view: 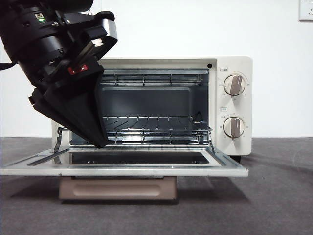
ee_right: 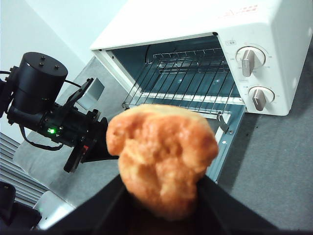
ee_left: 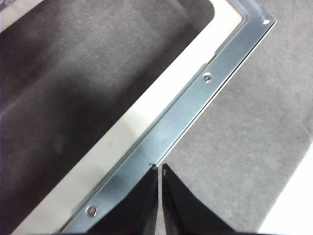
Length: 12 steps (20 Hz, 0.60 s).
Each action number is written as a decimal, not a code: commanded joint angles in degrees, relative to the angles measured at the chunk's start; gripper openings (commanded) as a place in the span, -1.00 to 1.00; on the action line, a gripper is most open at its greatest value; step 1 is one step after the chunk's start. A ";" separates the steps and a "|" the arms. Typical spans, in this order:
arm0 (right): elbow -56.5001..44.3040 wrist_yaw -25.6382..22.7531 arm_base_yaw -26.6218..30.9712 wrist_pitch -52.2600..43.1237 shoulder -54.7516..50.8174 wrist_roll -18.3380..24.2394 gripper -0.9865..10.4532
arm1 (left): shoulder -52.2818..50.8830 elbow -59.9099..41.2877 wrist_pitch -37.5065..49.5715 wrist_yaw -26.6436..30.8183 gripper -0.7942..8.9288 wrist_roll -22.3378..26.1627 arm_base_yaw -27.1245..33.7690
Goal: The left arm flap open the oven, the right arm pick bread and place it into oven, the left arm flap close the oven
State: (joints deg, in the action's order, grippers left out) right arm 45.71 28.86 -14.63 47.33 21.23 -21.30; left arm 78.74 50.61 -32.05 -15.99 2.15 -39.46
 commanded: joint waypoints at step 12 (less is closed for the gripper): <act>1.01 2.86 -11.10 -17.11 19.30 -4.04 -0.58 | -40.11 0.46 -12.24 9.29 -0.80 -9.70 -0.46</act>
State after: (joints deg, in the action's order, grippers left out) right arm 45.71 33.06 -24.27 32.08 39.33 -23.62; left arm 39.55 50.50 -44.14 -7.22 -5.96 -39.51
